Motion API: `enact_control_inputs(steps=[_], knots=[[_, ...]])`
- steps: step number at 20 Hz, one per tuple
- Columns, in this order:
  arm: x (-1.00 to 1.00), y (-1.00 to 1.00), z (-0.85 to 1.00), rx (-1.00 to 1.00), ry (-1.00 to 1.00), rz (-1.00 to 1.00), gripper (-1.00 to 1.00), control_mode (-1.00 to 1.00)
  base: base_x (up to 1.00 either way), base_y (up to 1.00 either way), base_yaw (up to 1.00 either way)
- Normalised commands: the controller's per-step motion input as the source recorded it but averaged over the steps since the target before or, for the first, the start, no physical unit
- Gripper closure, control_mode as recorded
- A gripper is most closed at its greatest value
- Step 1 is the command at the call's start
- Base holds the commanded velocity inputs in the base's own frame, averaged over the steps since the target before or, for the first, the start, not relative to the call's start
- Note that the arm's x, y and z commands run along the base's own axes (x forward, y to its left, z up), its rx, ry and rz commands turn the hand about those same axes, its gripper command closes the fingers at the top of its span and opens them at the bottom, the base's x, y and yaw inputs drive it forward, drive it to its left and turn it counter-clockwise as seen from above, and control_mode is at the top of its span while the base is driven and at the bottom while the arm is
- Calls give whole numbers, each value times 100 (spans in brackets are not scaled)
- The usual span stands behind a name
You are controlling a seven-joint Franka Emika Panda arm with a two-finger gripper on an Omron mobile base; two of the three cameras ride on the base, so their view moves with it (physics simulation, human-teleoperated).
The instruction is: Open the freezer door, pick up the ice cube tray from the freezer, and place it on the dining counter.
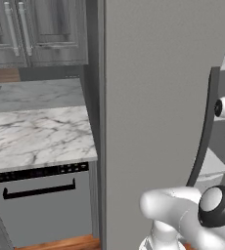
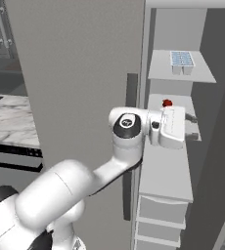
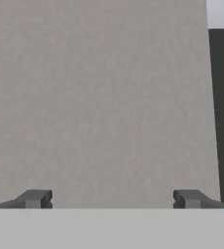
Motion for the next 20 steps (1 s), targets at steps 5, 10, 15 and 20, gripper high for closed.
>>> enact_control_inputs(steps=[5, 10, 15, 20], knots=[[-7, 78, 29, 0, 5, 25, -100, -100, 0, 0, 0], [-11, 71, 28, 0, 6, 27, -100, -100, 0, 0, 0], [-33, 74, 12, 1, 2, 31, -100, -100, 0, 0, 0], [-25, 80, 8, 4, 1, 30, -100, -100, 0, 0, 0]])
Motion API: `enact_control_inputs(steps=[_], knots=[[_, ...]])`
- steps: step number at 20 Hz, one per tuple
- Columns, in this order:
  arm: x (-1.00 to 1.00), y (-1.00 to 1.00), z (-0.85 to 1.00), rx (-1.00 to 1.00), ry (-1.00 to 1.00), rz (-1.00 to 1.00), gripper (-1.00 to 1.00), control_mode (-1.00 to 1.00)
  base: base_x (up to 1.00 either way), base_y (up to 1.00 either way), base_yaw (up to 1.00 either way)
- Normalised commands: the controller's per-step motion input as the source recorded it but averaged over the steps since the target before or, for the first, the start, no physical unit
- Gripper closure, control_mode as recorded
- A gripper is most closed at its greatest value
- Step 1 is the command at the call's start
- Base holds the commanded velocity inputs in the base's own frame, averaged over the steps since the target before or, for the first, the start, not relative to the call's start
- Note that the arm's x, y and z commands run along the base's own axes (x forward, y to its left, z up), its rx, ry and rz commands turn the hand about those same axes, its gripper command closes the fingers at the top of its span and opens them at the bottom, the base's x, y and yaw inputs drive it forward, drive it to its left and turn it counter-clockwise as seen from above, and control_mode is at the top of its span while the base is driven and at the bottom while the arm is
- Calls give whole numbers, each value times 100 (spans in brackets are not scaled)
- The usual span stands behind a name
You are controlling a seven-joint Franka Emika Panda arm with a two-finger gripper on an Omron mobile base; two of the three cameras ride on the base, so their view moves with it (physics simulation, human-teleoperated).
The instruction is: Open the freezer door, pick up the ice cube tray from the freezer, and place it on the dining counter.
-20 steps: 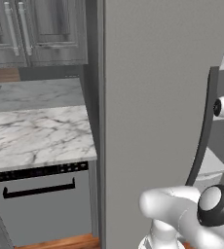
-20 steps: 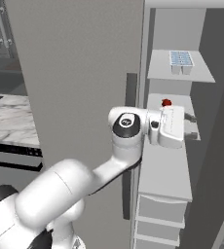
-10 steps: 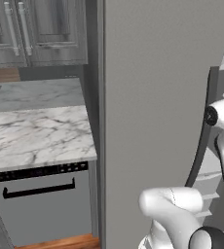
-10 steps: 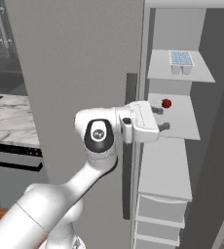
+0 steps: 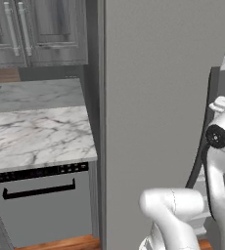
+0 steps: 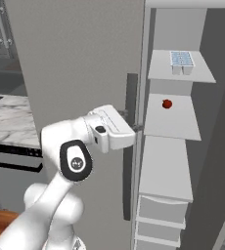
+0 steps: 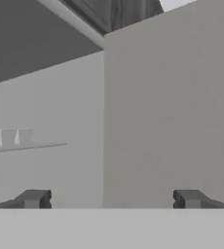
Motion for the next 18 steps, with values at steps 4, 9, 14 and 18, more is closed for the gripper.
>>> enact_control_inputs(steps=[4, 9, 14, 18], knots=[[-12, 78, 19, 8, 7, 28, -100, -100, 0, 0, 0], [-7, 62, 29, 12, 14, 27, -100, -100, 0, 0, 0], [-17, 56, 34, 10, 21, 23, -100, -100, 0, 0, 0], [-24, 47, 15, 7, 17, 17, -100, -100, 0, 0, 0]])
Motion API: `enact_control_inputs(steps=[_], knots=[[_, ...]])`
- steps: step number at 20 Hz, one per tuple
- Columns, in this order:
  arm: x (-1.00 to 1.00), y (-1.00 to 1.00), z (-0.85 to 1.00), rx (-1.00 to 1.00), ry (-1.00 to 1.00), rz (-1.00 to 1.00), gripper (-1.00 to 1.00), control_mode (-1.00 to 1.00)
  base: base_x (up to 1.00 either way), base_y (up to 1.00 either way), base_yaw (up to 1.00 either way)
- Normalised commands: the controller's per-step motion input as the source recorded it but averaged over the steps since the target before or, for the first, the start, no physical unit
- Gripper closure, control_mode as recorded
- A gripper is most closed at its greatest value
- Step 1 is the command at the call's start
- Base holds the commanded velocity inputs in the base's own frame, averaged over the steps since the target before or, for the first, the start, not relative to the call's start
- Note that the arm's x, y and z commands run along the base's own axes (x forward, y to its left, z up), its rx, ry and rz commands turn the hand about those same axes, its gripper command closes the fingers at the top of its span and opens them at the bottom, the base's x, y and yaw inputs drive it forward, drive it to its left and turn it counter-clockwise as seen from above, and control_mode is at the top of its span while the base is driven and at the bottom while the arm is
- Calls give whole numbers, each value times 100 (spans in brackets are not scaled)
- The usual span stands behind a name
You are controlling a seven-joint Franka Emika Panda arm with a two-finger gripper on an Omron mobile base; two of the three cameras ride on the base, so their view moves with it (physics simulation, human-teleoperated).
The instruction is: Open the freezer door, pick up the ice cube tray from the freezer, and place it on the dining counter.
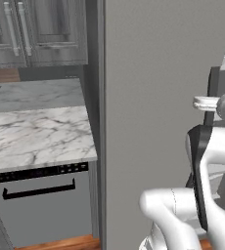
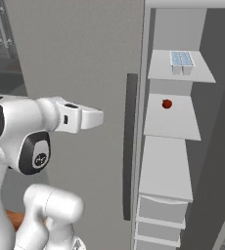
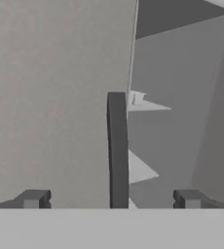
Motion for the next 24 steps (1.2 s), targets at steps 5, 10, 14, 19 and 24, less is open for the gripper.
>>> enact_control_inputs(steps=[5, 10, 14, 19, 24], knots=[[-25, 48, 14, 6, 18, 10, -100, -100, 0, 0, 0], [-34, 33, 0, 6, 13, 8, -100, -100, 0, 0, 0], [-31, 28, 0, 10, 8, 7, -100, -100, 0, 0, 0], [-21, 22, 0, 9, 7, 2, -100, -100, 0, 0, 0], [-9, 16, -4, 3, 3, 3, -100, -100, 0, 0, 0]])
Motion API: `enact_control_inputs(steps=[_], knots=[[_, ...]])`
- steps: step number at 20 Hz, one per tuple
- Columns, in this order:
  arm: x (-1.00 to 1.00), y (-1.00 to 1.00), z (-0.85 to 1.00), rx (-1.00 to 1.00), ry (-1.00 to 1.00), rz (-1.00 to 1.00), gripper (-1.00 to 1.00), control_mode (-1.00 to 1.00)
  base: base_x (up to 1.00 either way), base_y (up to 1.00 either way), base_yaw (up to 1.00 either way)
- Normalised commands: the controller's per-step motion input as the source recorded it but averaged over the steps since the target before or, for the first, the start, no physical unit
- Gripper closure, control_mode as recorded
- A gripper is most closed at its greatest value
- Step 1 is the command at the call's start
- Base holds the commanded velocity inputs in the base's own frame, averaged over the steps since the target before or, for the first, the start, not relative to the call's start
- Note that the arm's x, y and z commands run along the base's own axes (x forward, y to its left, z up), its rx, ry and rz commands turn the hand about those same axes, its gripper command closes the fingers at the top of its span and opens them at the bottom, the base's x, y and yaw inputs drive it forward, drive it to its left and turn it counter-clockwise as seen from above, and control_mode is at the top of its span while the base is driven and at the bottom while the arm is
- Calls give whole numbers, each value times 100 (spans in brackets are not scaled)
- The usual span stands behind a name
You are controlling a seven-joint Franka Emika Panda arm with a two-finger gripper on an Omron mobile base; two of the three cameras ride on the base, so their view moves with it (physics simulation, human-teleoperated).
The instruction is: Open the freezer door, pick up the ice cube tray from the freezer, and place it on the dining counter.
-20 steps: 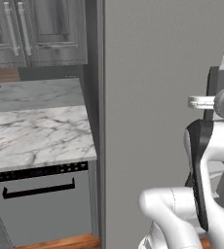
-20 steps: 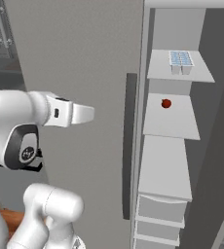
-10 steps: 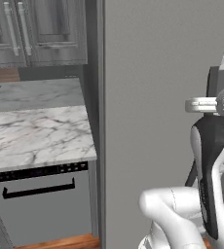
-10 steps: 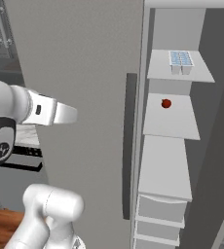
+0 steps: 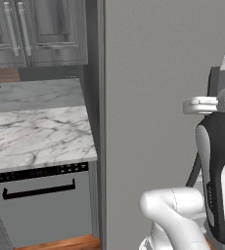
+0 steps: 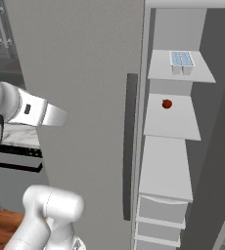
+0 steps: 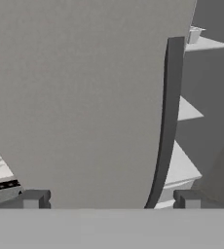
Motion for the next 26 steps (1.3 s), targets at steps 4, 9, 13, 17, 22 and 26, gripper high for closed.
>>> enact_control_inputs(steps=[4, 9, 13, 17, 22, 26], knots=[[0, 2, -12, 0, 0, 4, -100, -100, 0, 0, 0], [0, 2, -25, 0, 0, 6, -100, -100, 0, 0, 0], [0, 3, -24, 0, 0, 5, -100, -100, 0, 0, 0], [0, 7, -8, 0, 0, 5, -100, -100, 0, 0, 0], [0, 1, 0, 0, 0, 1, -100, 100, -2, 0, 0], [0, 0, 0, 0, 0, 0, -100, 100, -26, -39, 0]])
